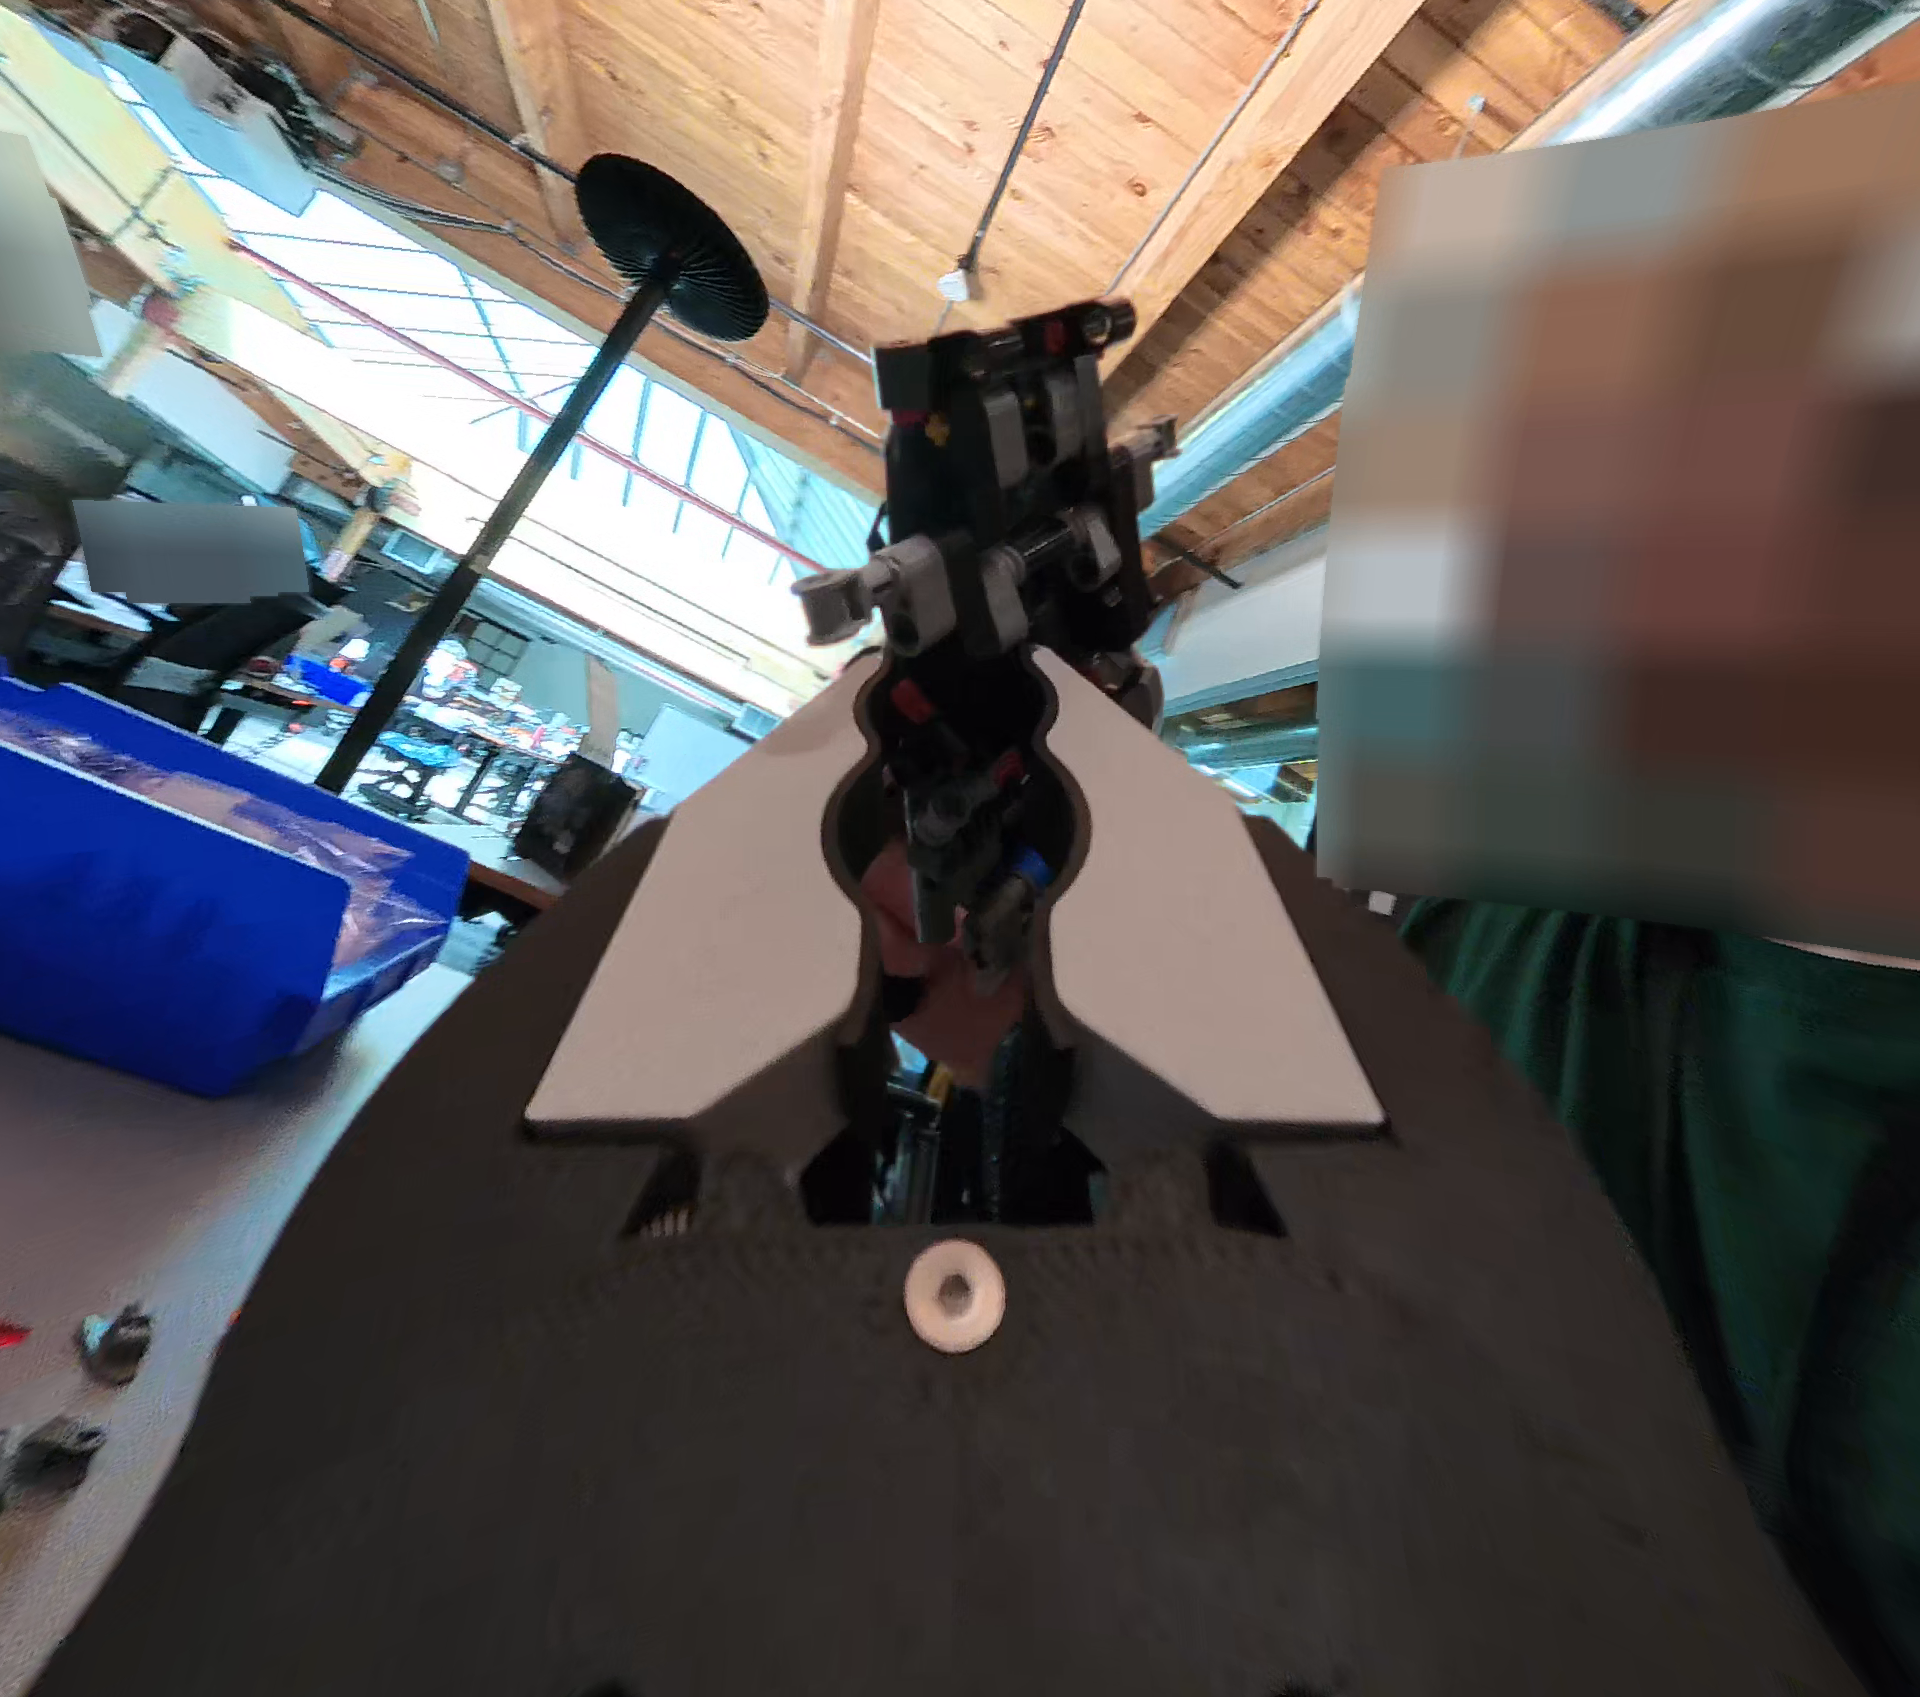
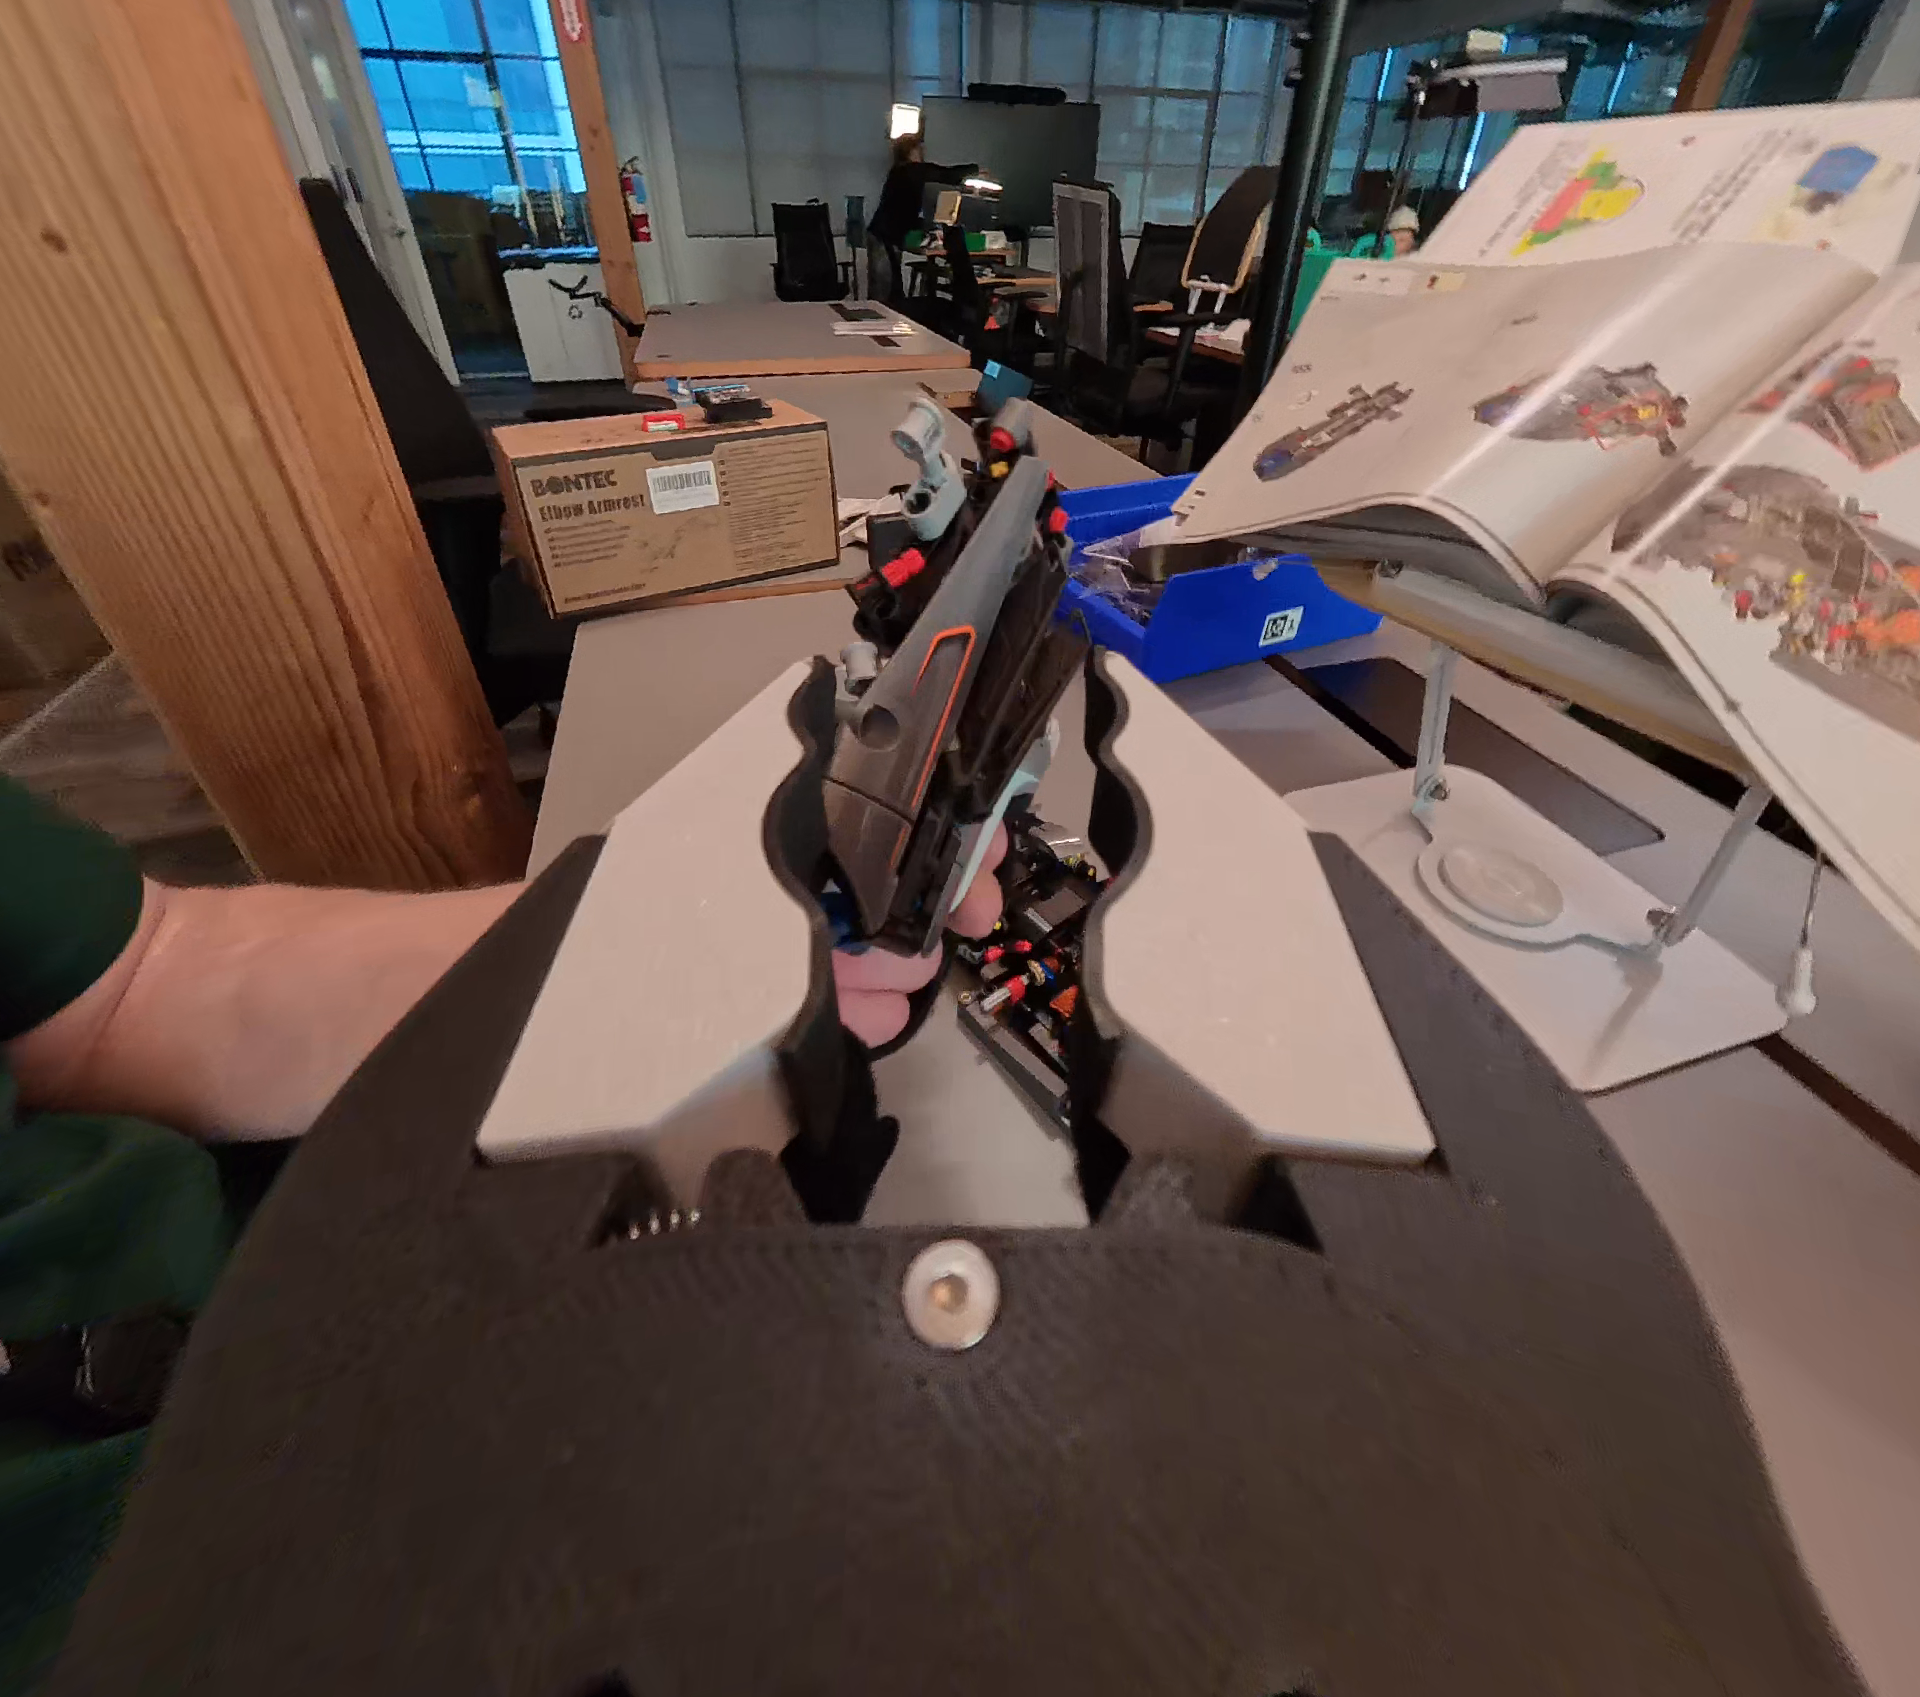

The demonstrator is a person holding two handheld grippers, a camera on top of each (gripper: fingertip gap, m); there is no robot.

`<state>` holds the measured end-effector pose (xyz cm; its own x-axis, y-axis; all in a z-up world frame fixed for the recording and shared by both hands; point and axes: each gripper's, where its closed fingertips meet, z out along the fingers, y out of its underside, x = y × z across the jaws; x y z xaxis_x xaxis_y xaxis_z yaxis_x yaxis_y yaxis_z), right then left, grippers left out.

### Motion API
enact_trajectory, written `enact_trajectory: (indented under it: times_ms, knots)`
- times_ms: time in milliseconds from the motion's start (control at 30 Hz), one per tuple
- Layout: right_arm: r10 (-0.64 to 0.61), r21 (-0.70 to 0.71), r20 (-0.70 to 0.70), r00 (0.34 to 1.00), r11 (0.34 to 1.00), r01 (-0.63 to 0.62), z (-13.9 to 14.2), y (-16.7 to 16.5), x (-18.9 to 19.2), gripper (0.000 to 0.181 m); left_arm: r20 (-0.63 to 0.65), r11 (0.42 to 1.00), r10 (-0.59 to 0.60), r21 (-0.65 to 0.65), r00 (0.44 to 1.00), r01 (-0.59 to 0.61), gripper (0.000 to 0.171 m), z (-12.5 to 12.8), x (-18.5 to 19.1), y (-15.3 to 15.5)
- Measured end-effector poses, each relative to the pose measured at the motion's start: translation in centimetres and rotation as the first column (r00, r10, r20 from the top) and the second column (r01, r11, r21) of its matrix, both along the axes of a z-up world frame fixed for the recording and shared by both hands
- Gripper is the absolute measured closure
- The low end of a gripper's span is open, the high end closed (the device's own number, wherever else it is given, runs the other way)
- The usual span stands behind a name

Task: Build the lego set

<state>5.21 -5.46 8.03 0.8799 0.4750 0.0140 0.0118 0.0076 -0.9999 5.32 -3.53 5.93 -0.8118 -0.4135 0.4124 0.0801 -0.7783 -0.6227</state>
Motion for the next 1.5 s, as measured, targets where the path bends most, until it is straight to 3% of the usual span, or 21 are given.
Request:
enact_trajectory:
  times_ms: [133, 233, 400, 633, 733, 1033, 1167, 1367, 1500]
  knots:
    - [-0.004, -0.029, 0.076, 0.997, 1.000, 0.006, -0.4, -0.6, -0.9, 0.129, 0.024, 1.000, -0.010, 0.011, 1.000, 0.010, 0.152, 0.2, -0.1, -0.5]
    - [-0.055, -0.115, 0.114, 0.992, 0.991, 0.068, -1.7, -0.4, -0.6, 0.129, 0.019, 0.994, 0.072, 0.077, 0.997, -0.073, 0.152, 0.0, 0.3, -0.6]
    - [-0.078, -0.185, 0.138, 0.987, 0.977, 0.103, -3.3, -0.3, -0.2, 0.149, 0.011, 0.971, 0.121, 0.205, 0.993, -0.120, 0.153, -0.2, 0.8, -2.1]
    - [-0.124, -0.172, 0.149, 0.981, 0.974, 0.150, -3.6, -0.1, 0.8, 0.154, -0.023, 0.964, 0.170, 0.211, 0.985, -0.162, 0.152, -0.4, 1.5, -1.8]
    - [-0.173, -0.155, 0.181, 0.968, 0.967, 0.202, -3.6, 0.0, 1.8, 0.155, -0.035, 0.954, 0.223, 0.214, 0.974, -0.210, 0.140, -0.3, 1.9, -1.5]
    - [-0.287, -0.060, 0.390, 0.875, 0.940, 0.335, -3.5, 0.2, 3.3, 0.155, -0.080, 0.923, 0.313, 0.258, 0.946, -0.284, 0.127, -0.5, 2.5, -1.0]
    - [-0.375, 0.038, 0.485, 0.790, 0.911, 0.410, -2.7, 0.0, 4.2, 0.155, -0.079, 0.914, 0.345, 0.254, 0.935, -0.316, 0.112, -0.2, 2.5, -0.7]
    - [-0.500, 0.255, 0.744, 0.443, 0.825, 0.504, -2.4, -0.1, 5.0, 0.155, -0.062, 0.899, 0.373, 0.269, 0.926, -0.345, 0.081, 0.9, 2.6, -1.8]
    - [-0.508, 0.328, 0.792, 0.337, 0.821, 0.468, -2.3, 0.1, 3.9, 0.156, -0.056, 0.908, 0.358, 0.254, 0.932, -0.333, 0.076, 1.5, 2.8, -2.6]
